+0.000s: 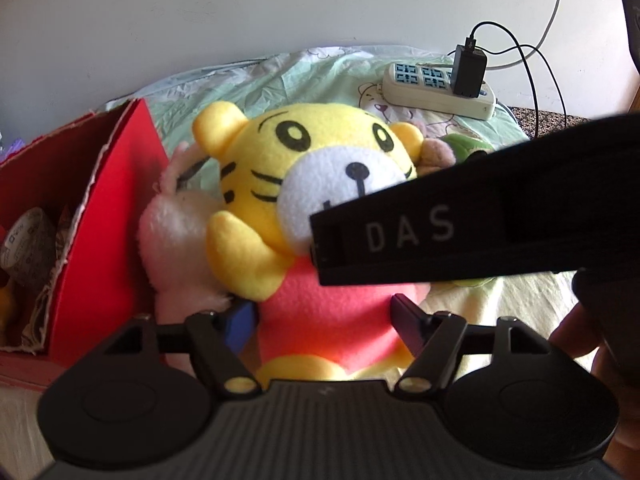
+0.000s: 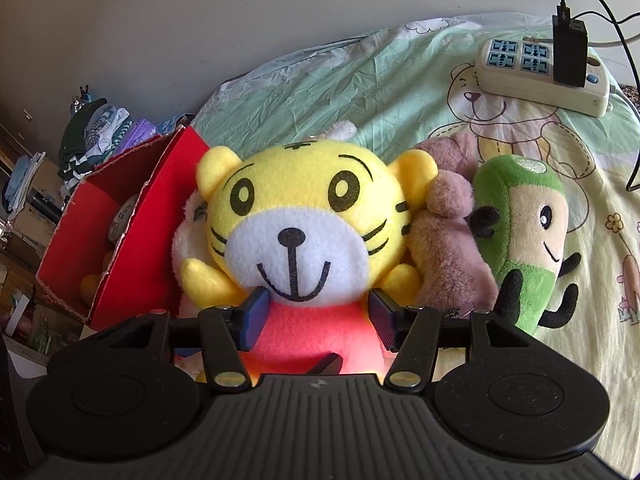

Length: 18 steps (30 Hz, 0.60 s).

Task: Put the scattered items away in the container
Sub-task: 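Lift the yellow tiger plush off the bed with the right gripper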

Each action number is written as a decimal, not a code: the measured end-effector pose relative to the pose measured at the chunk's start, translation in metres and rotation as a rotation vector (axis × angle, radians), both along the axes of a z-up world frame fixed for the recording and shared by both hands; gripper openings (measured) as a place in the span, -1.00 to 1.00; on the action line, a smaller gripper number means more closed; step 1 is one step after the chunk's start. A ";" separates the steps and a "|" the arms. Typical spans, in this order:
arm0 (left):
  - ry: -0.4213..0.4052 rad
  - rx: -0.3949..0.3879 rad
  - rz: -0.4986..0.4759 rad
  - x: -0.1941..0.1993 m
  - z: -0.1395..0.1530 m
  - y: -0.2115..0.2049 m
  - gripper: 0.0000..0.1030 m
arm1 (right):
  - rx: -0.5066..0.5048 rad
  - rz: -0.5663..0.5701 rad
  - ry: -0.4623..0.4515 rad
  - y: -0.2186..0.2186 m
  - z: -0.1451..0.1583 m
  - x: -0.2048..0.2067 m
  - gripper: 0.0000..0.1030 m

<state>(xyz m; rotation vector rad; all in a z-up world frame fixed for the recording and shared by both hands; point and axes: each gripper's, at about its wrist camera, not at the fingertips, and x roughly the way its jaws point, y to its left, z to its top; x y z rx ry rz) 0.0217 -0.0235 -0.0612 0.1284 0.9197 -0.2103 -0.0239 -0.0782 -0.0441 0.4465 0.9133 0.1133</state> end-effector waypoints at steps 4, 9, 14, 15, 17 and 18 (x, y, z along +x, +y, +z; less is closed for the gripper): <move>0.031 -0.013 0.010 0.005 0.002 0.003 0.45 | -0.047 0.010 0.001 0.008 0.005 -0.001 0.11; 0.047 0.015 0.016 0.007 0.000 -0.002 0.29 | -0.113 0.045 -0.019 0.016 0.008 -0.003 -0.16; 0.078 0.049 0.014 0.008 0.007 -0.010 0.13 | 0.007 0.019 -0.008 -0.002 0.005 -0.006 -0.46; 0.085 0.056 0.016 0.008 0.008 -0.012 0.08 | 0.033 0.010 -0.002 -0.005 0.004 -0.006 -0.47; 0.089 0.064 0.013 0.008 0.011 -0.014 0.02 | 0.058 0.000 0.004 -0.006 0.004 -0.007 -0.48; 0.090 0.069 0.012 0.007 0.012 -0.015 0.01 | 0.048 0.005 0.000 -0.004 0.006 -0.008 -0.48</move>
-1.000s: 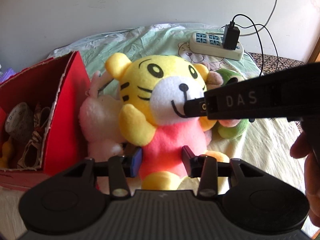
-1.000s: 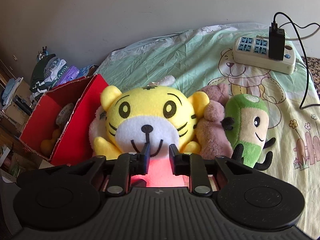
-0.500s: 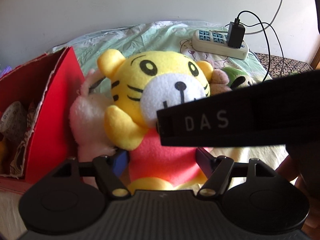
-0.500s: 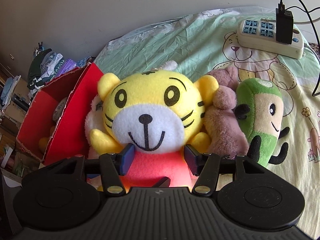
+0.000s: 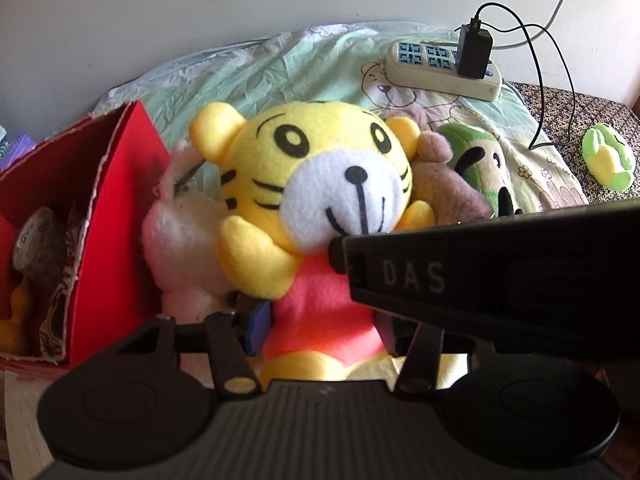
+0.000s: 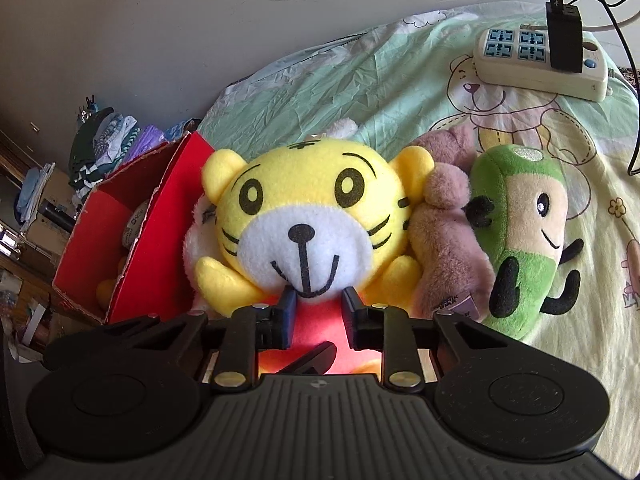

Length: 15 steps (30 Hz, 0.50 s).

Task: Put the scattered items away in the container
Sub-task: 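Lift the yellow tiger plush off the bed with the right gripper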

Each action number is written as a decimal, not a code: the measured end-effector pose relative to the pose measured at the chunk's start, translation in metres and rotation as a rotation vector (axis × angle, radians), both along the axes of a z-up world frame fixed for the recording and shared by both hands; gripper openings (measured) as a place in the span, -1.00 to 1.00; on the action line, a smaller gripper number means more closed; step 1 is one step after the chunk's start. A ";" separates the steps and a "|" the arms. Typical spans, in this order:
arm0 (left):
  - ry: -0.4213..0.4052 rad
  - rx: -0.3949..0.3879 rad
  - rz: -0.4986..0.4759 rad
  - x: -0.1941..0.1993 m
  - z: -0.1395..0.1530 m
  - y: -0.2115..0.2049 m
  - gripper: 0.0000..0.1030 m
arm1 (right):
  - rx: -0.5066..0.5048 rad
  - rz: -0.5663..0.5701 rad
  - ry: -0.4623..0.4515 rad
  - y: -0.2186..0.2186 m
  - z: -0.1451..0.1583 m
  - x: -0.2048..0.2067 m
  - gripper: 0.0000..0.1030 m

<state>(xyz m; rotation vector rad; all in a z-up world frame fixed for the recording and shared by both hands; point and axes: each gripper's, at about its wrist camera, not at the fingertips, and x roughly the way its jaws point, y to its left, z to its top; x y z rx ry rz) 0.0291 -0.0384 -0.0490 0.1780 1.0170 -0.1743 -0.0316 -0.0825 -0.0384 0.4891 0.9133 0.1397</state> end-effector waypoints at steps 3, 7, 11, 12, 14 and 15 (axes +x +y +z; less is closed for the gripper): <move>0.013 0.020 0.002 0.003 0.002 -0.002 -0.02 | 0.001 0.004 0.000 0.003 0.001 0.001 -0.38; 0.010 0.033 0.010 0.006 0.005 -0.001 -0.07 | 0.020 0.012 -0.007 0.000 -0.002 0.006 -0.26; 0.014 0.037 0.017 0.006 0.004 0.000 -0.10 | 0.049 0.022 0.000 -0.003 -0.005 0.008 -0.28; 0.014 0.039 0.017 0.006 0.004 0.000 -0.11 | 0.049 0.026 -0.002 -0.003 -0.005 0.007 -0.33; 0.012 0.044 0.014 0.005 0.005 -0.001 -0.12 | 0.057 0.031 -0.007 -0.005 -0.004 0.005 -0.47; 0.013 0.046 0.013 0.005 0.006 -0.002 -0.13 | 0.067 0.030 -0.008 -0.006 -0.004 0.004 -0.50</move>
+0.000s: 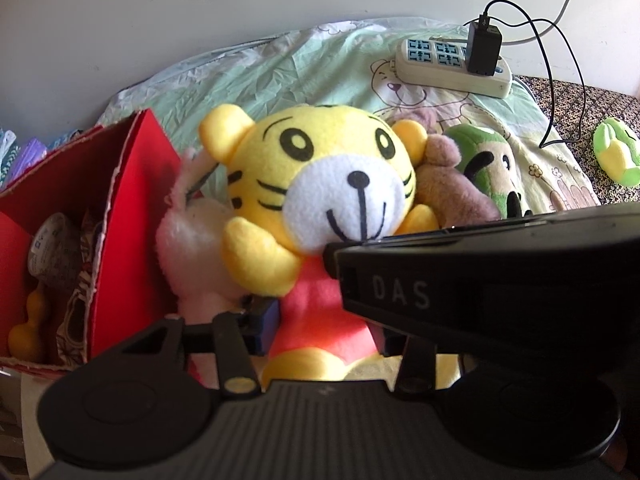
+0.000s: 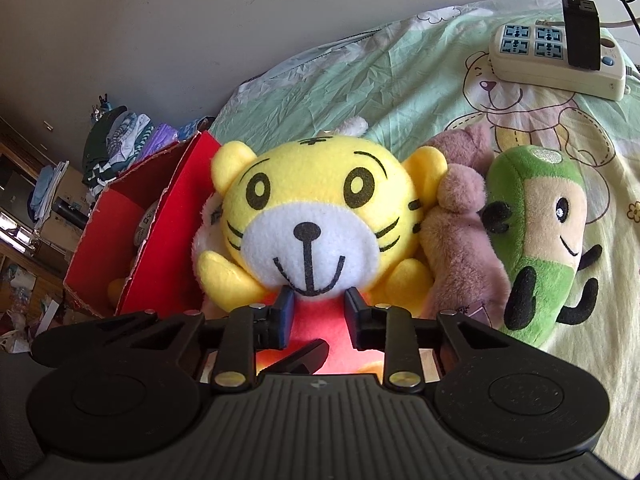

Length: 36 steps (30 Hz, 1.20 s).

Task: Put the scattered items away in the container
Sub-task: 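Lift the yellow tiger plush off the bed with the right gripper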

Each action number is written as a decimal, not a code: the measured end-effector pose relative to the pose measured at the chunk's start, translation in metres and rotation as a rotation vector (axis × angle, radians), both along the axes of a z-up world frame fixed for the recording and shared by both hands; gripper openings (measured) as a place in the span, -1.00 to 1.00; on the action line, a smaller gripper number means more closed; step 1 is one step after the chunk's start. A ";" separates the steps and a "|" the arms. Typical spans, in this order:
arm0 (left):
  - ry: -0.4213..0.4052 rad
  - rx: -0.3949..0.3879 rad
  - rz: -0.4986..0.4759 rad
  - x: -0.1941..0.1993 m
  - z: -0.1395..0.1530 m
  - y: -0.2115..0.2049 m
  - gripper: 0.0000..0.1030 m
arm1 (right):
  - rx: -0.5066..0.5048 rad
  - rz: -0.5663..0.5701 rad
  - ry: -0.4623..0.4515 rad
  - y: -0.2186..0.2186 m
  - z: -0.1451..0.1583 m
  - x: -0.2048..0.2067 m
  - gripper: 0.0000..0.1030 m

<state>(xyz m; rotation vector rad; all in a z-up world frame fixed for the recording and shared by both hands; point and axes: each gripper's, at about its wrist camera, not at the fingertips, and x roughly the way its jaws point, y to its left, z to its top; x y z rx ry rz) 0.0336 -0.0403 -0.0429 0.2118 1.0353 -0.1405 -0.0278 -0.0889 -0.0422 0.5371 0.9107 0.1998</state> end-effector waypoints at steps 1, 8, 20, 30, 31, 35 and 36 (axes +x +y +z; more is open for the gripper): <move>0.001 0.001 0.001 0.000 0.001 0.000 -0.14 | 0.010 -0.001 -0.001 -0.001 0.001 -0.001 -0.57; -0.038 0.015 -0.027 -0.008 0.023 -0.007 -0.30 | 0.039 0.006 -0.041 -0.002 0.014 -0.016 -0.88; -0.080 -0.077 -0.070 -0.028 0.058 0.008 -1.00 | 0.122 0.032 -0.159 0.015 0.049 -0.024 -0.98; -0.078 -0.133 -0.178 -0.036 0.021 0.051 0.45 | -0.073 -0.156 -0.127 0.004 0.027 -0.034 0.29; -0.085 -0.153 -0.200 -0.032 0.020 0.048 0.52 | -0.080 -0.159 -0.124 0.005 0.025 -0.031 0.28; -0.042 -0.186 -0.238 -0.017 0.004 0.038 0.50 | -0.076 -0.143 -0.091 0.013 0.010 -0.011 0.31; -0.032 -0.185 -0.237 -0.014 -0.002 0.036 0.49 | -0.086 -0.144 -0.085 0.015 0.006 -0.007 0.35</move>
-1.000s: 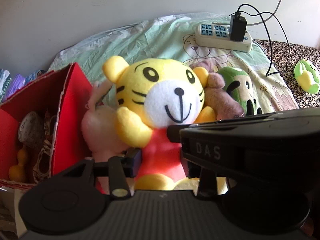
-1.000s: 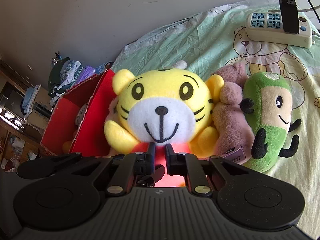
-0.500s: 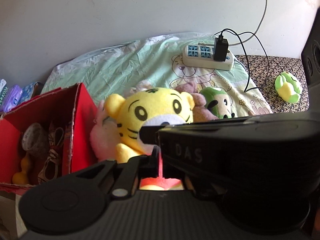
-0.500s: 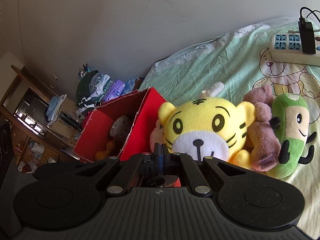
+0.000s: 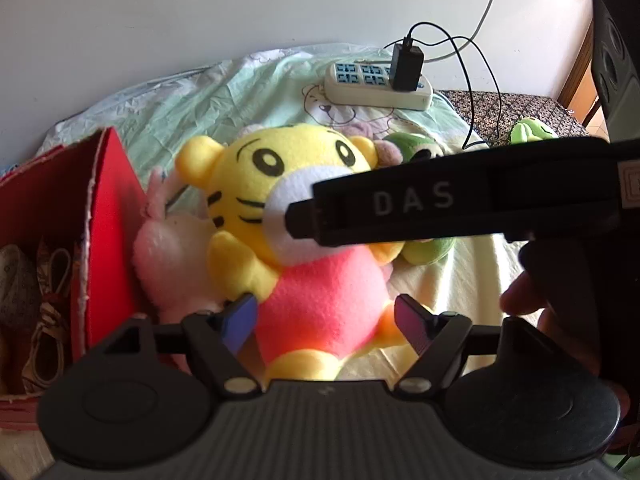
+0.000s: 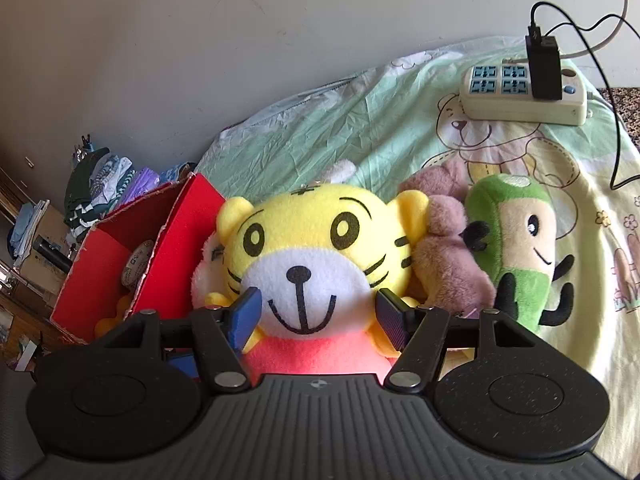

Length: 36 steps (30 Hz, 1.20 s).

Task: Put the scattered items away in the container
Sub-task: 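Lift the yellow tiger plush off the bed with the right gripper, then carry the tiger plush with the right gripper over the red box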

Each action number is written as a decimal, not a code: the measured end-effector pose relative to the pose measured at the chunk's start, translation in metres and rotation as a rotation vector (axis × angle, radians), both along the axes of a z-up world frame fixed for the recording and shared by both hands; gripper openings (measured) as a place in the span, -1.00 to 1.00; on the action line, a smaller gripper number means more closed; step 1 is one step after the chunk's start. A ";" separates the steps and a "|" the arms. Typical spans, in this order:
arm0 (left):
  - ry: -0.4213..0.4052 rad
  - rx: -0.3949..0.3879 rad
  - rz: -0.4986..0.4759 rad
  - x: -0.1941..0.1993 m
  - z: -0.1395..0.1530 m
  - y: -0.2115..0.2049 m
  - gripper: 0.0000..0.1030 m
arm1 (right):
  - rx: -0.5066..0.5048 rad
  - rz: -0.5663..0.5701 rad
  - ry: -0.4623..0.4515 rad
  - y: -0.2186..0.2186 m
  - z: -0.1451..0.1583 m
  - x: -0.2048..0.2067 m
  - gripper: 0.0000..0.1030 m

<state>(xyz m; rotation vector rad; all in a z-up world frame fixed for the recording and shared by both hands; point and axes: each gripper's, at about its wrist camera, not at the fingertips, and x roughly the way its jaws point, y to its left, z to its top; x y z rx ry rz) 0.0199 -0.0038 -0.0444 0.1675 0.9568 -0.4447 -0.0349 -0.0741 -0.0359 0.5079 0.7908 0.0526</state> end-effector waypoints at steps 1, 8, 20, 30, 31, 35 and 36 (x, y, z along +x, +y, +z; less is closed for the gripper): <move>0.013 0.001 0.001 0.004 -0.005 -0.001 0.48 | -0.015 0.002 0.002 0.002 -0.003 0.004 0.41; -0.016 0.027 0.013 0.016 -0.018 -0.007 -0.01 | 0.030 0.014 0.011 -0.007 -0.014 0.012 0.02; -0.113 0.012 0.058 -0.013 0.024 -0.009 -0.47 | 0.087 0.029 -0.117 -0.009 0.022 -0.022 -0.31; -0.278 0.029 0.151 -0.039 0.089 0.020 -0.46 | 0.181 0.143 -0.260 0.005 0.075 -0.010 -0.28; -0.288 0.034 0.165 -0.040 0.094 0.029 -0.46 | 0.198 0.156 -0.265 0.010 0.079 -0.005 -0.28; -0.334 0.061 0.214 -0.035 0.111 0.069 -0.45 | 0.246 0.204 -0.287 0.043 0.090 0.019 -0.25; -0.344 0.072 0.222 -0.033 0.114 0.080 -0.44 | 0.256 0.212 -0.290 0.053 0.092 0.026 -0.25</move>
